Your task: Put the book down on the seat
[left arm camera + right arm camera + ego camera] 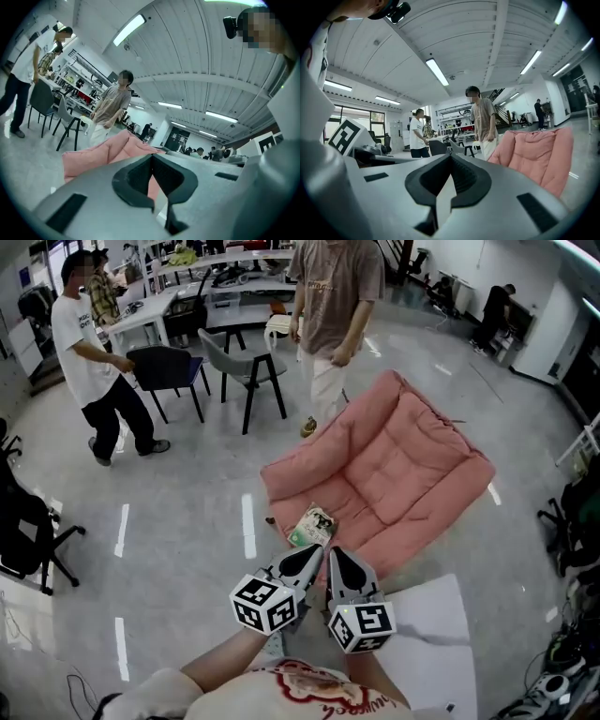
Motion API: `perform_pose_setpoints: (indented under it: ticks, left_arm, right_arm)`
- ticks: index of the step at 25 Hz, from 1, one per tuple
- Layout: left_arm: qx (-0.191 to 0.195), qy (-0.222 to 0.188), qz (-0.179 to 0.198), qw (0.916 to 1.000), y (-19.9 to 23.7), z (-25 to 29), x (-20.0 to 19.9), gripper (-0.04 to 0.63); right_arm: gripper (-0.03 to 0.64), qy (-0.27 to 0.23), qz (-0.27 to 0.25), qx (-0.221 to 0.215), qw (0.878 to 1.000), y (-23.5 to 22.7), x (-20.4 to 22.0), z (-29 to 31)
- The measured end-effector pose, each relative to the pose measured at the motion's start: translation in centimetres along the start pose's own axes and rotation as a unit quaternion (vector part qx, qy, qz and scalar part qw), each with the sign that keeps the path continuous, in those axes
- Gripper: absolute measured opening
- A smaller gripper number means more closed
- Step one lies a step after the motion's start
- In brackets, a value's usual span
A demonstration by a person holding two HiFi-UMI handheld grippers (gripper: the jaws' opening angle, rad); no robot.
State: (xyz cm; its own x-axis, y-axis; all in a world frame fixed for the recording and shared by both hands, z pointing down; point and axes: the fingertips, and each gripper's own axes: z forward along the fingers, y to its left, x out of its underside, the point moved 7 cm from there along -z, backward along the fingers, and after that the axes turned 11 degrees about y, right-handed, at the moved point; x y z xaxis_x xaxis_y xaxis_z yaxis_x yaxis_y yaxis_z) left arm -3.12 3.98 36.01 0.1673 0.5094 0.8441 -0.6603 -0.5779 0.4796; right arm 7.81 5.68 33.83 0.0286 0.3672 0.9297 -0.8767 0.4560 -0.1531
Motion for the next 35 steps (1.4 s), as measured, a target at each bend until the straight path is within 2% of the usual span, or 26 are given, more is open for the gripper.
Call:
perform_pose_setpoints:
  ticks: [5,8,12,22,27,35]
  left_arm:
    - [-0.018,-0.008,-0.005,0.9998,-5.2,-2.4,3.9,0.004]
    - [-0.023,-0.014,-0.013,0.9996,-6.7,-3.9,4.8,0.003]
    - [-0.027,-0.022,-0.005,0.9994,-8.6,-5.7,5.2,0.003]
    - [-0.044,-0.055,-0.009,0.9975,-10.6,-9.8,6.0,0.003]
    - [-0.051,-0.059,0.000,0.9969,-11.3,-13.3,7.2,0.003]
    - [-0.037,-0.052,0.003,0.9979,-14.3,-20.0,10.9,0.003]
  right_arm:
    - [0.000,0.006,-0.005,-0.010,1.000,0.4,2.7,-6.0]
    - [0.000,0.002,-0.008,-0.019,1.000,1.1,3.0,-7.8]
    - [0.000,-0.007,-0.013,-0.030,0.999,2.2,3.0,-9.8]
    - [0.000,-0.016,-0.019,-0.051,0.998,5.0,3.9,-12.6]
    - [0.000,-0.019,-0.026,-0.057,0.998,7.9,4.8,-14.5]
    - [0.000,-0.021,-0.016,-0.047,0.999,13.6,7.7,-19.9]
